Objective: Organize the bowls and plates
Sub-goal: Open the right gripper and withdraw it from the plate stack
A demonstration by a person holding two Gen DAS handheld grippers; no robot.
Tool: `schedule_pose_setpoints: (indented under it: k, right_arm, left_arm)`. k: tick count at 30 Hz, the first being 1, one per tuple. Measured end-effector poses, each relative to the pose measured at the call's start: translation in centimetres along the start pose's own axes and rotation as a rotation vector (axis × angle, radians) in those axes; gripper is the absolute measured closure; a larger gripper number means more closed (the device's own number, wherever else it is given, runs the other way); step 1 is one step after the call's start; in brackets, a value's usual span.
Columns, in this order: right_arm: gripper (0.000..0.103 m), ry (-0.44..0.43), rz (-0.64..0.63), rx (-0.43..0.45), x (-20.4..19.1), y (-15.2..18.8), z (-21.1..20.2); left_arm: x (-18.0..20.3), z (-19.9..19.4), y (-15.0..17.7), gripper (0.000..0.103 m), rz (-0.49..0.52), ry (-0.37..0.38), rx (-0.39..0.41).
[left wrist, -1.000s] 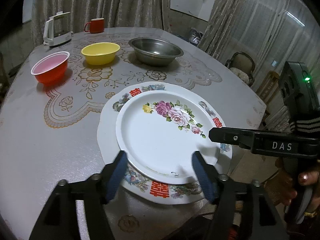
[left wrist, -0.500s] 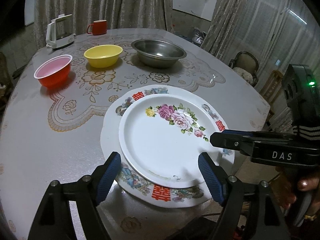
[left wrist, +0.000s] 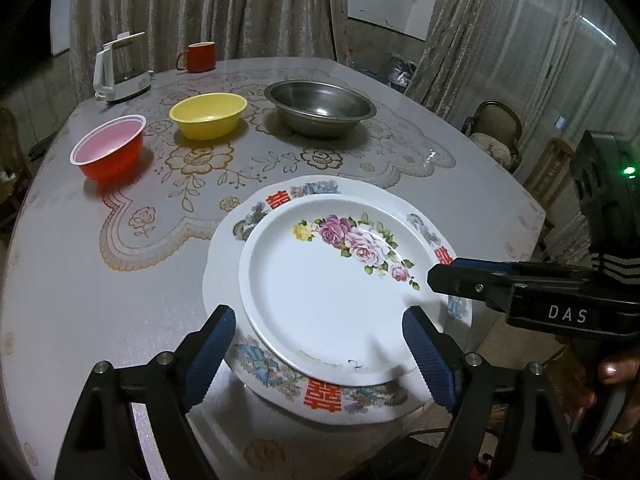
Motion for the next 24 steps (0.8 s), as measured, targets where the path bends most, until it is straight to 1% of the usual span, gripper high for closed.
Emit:
schedule_pose_setpoints:
  k: [6,12,15,24]
  right_arm:
    - [0.065,-0.023,0.003,-0.007,0.2,-0.3,0.4]
    - [0.065,-0.037,0.004,-0.004,0.3,-1.0,0.5]
    - [0.065,-0.043,0.007,0.008,0.5,-1.5,0.4]
    - [0.065,-0.029,0.044,0.046,2.7,-3.4,0.0]
  left_arm:
    - [-0.1,0.5,-0.6,0.015,0.0,-0.004,-0.019]
    - [-0.3,0.4,-1.9,0.014,0.002,-0.022,-0.006]
    - [-0.4,0.4,-2.5,0.012,0.01,-0.039,-0.001]
    - [-0.7,1.2,-3.7,0.012,0.021,-0.07,-0.013]
Point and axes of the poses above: each gripper's, at about its wrist camera, not at the fingertips, and z roughly the way its jaws point, x to its right, y to its underside, the point moved 8 cm from there along z, roughly the way its jaws point, and after that the axes turned 1 degree about -x, right-handed, at the moved point
